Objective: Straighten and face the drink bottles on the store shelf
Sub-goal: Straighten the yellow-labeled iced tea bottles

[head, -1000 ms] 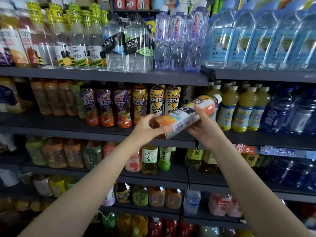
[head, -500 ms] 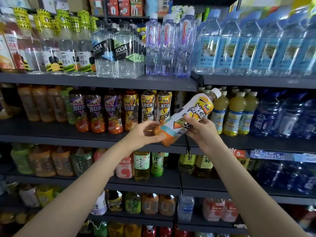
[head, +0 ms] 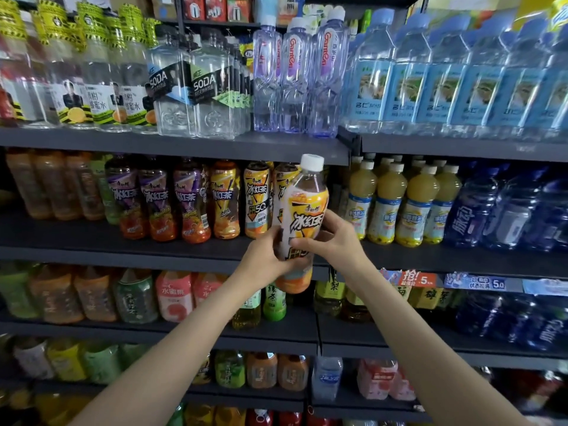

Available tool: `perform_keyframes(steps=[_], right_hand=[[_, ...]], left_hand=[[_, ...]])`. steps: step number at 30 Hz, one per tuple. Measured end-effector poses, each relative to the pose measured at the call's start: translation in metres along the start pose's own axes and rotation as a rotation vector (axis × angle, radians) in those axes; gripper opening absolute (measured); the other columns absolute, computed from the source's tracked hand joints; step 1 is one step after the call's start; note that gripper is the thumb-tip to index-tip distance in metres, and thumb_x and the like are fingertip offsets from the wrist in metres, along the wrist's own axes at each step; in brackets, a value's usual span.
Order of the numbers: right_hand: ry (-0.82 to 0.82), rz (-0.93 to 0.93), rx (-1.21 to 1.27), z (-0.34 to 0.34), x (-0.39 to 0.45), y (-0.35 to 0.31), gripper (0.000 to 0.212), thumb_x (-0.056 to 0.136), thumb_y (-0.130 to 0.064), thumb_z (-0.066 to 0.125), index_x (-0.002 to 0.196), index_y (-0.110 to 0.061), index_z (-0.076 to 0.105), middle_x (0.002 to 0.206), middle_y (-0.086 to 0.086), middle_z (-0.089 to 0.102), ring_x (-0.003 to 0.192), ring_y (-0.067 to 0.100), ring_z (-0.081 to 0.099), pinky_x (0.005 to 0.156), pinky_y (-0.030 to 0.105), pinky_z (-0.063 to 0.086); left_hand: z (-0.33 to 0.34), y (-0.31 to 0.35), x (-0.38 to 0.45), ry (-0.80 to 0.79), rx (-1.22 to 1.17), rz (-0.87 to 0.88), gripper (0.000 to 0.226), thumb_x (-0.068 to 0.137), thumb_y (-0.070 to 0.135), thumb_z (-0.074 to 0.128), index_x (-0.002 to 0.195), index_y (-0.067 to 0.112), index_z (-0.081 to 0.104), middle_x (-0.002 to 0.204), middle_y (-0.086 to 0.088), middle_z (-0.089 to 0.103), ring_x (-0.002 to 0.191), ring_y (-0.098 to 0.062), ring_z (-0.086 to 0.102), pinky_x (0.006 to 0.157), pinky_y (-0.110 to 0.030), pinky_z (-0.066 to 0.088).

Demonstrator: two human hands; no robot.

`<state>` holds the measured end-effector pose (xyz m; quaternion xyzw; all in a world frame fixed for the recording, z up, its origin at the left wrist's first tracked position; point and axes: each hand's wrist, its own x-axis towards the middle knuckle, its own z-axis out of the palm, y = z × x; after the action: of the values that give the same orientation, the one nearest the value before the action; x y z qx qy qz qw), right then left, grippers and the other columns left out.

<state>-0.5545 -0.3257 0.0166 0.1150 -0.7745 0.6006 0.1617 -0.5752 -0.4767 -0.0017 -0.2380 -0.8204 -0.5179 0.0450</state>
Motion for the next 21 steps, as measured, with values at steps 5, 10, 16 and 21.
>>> perform_keyframes(steps=[5, 10, 16, 21], right_hand=[[-0.086, -0.084, -0.109, 0.005, 0.019, 0.013, 0.059, 0.078, -0.017, 0.076, 0.131, -0.013, 0.052, 0.116, -0.001, 0.066, 0.104, 0.009, 0.064, 0.087, 0.028, 0.055], [-0.045, 0.073, -0.208, -0.018, 0.044, 0.042, 0.055, 0.081, -0.022, 0.074, 0.13, -0.01, 0.052, 0.119, 0.0, 0.059, 0.105, 0.016, 0.059, 0.093, 0.033, 0.05], [0.112, 0.24, -0.24, -0.034, 0.075, 0.096, 0.04, 0.082, -0.017, 0.073, 0.118, -0.005, 0.06, 0.115, 0.013, 0.064, 0.096, 0.019, 0.061, 0.091, 0.041, 0.053], [0.196, 0.258, -0.295, -0.029, 0.111, 0.117, 0.052, 0.082, -0.022, 0.074, 0.125, -0.003, 0.052, 0.122, 0.012, 0.06, 0.111, 0.024, 0.058, 0.091, 0.033, 0.048]], left_hand=[[-0.006, -0.017, 0.014, 0.069, -0.057, -0.033, 0.059, 0.069, 0.026, 0.08, 0.119, 0.027, 0.048, 0.105, 0.018, 0.059, 0.101, -0.002, 0.057, 0.077, -0.008, 0.044], [-0.019, -0.03, 0.038, 0.117, 0.053, -0.022, 0.067, 0.072, 0.019, 0.078, 0.129, 0.012, 0.043, 0.111, 0.01, 0.052, 0.104, -0.003, 0.046, 0.078, -0.007, 0.036], [-0.014, -0.059, 0.073, 0.128, 0.114, -0.133, 0.063, 0.075, 0.019, 0.077, 0.129, 0.012, 0.045, 0.124, 0.001, 0.056, 0.113, -0.01, 0.049, 0.087, -0.019, 0.036], [-0.014, -0.07, 0.103, 0.097, 0.117, -0.223, 0.069, 0.074, 0.026, 0.078, 0.133, 0.015, 0.042, 0.133, 0.0, 0.052, 0.124, -0.018, 0.047, 0.091, -0.023, 0.038]])
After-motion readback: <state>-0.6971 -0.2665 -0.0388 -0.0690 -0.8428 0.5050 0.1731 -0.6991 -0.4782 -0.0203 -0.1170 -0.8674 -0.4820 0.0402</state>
